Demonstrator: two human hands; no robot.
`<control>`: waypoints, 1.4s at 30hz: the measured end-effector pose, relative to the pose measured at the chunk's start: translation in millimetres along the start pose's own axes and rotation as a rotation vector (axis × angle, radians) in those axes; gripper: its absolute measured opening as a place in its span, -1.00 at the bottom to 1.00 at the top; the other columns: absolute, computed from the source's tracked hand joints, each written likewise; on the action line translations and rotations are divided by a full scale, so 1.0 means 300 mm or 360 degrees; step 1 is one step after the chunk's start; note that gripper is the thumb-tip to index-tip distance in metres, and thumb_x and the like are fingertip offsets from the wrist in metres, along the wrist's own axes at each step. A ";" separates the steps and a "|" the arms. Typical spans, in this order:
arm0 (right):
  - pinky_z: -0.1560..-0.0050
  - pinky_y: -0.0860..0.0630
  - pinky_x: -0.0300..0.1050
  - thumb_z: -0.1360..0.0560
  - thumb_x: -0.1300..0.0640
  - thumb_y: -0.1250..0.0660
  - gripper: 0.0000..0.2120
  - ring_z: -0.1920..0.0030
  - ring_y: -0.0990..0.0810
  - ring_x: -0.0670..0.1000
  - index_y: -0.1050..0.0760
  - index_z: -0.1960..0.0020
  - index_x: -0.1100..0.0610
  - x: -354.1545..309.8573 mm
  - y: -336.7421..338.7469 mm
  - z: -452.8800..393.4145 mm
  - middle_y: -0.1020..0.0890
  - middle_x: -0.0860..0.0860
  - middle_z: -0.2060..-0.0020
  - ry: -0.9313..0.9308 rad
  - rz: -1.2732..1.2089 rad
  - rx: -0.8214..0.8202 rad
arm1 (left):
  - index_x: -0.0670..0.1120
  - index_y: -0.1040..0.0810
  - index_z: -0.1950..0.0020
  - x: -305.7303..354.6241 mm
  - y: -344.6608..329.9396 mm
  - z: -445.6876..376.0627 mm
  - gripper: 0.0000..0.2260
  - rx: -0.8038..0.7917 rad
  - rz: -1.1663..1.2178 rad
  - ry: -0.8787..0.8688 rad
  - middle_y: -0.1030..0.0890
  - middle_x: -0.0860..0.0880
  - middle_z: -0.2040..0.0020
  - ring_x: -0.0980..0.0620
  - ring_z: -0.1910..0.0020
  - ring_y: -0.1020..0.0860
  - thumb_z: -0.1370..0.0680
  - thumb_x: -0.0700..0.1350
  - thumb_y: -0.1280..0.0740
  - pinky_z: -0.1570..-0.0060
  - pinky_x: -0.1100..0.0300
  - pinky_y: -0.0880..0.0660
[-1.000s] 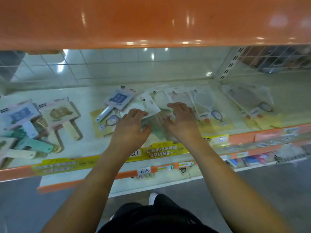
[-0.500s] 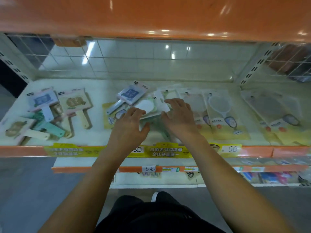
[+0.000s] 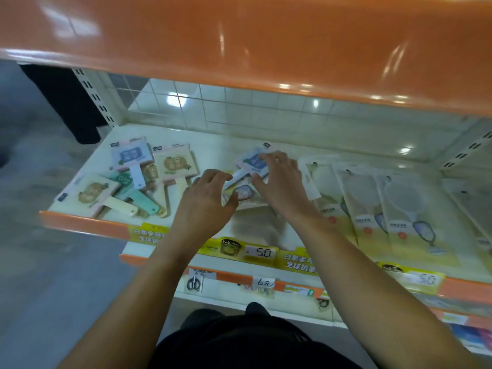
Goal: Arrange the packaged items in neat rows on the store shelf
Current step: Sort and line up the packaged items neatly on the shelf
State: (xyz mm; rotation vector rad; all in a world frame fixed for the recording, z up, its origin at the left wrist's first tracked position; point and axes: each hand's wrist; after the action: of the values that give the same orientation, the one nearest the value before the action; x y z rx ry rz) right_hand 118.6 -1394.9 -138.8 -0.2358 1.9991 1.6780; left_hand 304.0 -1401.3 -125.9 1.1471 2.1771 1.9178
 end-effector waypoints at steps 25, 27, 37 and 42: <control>-0.25 -0.22 0.23 -0.47 -0.16 -0.21 -0.56 -0.34 -0.26 0.27 -0.43 -0.32 -0.10 -0.085 -0.151 -0.167 -0.33 0.03 -0.38 -0.0192 0.0466 -0.0170 | -0.09 -0.50 -0.23 -0.089 0.031 -0.005 -0.66 0.0039 0.0005 0.0048 -0.51 -0.02 -0.19 -0.07 -0.09 -0.55 -0.54 0.06 -0.26 0.00 -0.02 -0.50; -0.22 -0.24 0.19 -0.47 -0.17 -0.22 -0.56 -0.33 -0.27 0.25 -0.44 -0.32 -0.11 -0.082 -0.150 -0.151 -0.35 0.01 -0.36 -0.0158 0.0453 -0.0150 | -0.07 -0.49 -0.25 -0.083 0.028 -0.006 -0.68 0.0035 0.0027 0.0070 -0.51 -0.01 -0.21 -0.06 -0.12 -0.53 -0.54 0.03 -0.30 -0.02 -0.02 -0.49; -0.22 -0.30 0.17 -0.45 -0.16 -0.25 -0.52 -0.31 -0.27 0.22 -0.41 -0.35 -0.12 -0.143 -0.125 -0.114 -0.34 -0.01 -0.35 -0.0032 0.0282 -0.0099 | -0.12 -0.51 -0.25 -0.125 0.063 -0.005 -0.67 0.0065 0.0049 0.0159 -0.52 -0.08 -0.22 -0.11 -0.13 -0.54 -0.53 -0.03 -0.35 -0.04 0.00 -0.50; -0.18 -0.31 0.16 -0.45 -0.16 -0.27 -0.54 -0.28 -0.29 0.21 -0.43 -0.33 -0.12 -0.269 -0.126 -0.138 -0.34 -0.01 -0.34 0.0179 0.0192 -0.0025 | -0.13 -0.52 -0.24 -0.201 0.141 0.027 -0.68 0.0149 -0.0013 0.0295 -0.53 -0.11 -0.21 -0.14 -0.10 -0.55 -0.52 -0.05 -0.35 -0.01 -0.01 -0.50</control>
State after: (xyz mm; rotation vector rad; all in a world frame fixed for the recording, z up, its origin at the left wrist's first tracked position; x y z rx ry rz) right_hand 193.0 -1458.3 -128.1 -0.2234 2.1208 1.7911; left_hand 372.7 -1427.3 -117.5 1.0066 2.3835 2.0136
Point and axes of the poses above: each hand's wrist, its own z-axis away from the middle knuckle, its own y-axis out of the back of the hand, x = y × z
